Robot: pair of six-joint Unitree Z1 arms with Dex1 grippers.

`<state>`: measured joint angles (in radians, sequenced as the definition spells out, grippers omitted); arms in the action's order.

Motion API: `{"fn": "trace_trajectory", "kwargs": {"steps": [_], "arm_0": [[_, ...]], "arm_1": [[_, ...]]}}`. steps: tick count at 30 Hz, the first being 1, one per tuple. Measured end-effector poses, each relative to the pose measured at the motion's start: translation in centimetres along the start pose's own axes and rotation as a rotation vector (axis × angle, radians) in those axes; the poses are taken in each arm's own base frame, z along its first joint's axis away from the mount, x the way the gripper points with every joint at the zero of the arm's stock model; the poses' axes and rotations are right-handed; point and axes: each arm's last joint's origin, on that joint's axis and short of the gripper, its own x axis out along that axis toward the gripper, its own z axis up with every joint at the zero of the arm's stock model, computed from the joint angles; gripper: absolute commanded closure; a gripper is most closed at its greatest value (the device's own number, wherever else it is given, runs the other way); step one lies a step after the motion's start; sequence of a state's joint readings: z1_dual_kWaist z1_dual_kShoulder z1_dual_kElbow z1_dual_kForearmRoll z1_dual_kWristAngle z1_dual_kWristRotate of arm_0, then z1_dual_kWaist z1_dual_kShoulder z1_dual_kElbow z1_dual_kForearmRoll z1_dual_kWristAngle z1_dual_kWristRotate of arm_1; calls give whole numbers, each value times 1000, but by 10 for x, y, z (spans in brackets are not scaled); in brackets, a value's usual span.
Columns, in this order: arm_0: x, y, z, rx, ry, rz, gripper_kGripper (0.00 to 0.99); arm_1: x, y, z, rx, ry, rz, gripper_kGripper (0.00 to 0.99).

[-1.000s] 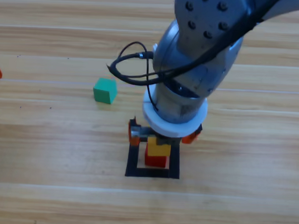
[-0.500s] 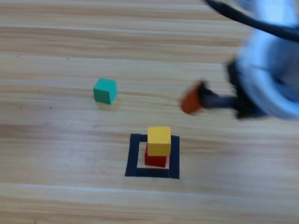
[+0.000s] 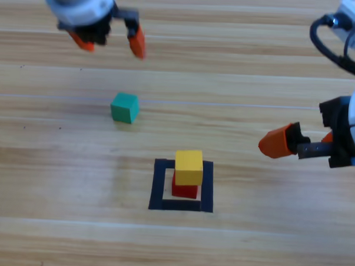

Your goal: Stack the blocks in the rectangular block: red at the bottom, yellow in the middle, green on top

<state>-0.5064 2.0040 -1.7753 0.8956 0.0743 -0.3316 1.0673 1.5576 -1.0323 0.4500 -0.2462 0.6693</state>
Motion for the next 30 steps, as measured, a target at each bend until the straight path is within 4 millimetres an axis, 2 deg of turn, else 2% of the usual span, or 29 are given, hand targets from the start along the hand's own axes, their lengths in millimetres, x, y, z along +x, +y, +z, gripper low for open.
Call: {"fn": "trace_trajectory", "kwargs": {"steps": [2,5,9,18,26,30], "arm_0": [[29,-2,2,13,48,31,19],[48,-2,1,24,96,65,19],[62,-4,8,41,119,92,16],[87,-6,9,57,165,106,31],[120,-7,3,63,229,126,33],[127,-6,1,64,243,130,34]], "arm_1": [[4,0,-2,1,-2,2,0],[7,0,-2,1,-2,-2,0],[7,0,-1,6,-7,-2,0],[10,-1,-3,20,-11,-3,0],[10,-1,-4,36,-10,-4,0],[10,-1,-4,41,-9,-5,0]]}}
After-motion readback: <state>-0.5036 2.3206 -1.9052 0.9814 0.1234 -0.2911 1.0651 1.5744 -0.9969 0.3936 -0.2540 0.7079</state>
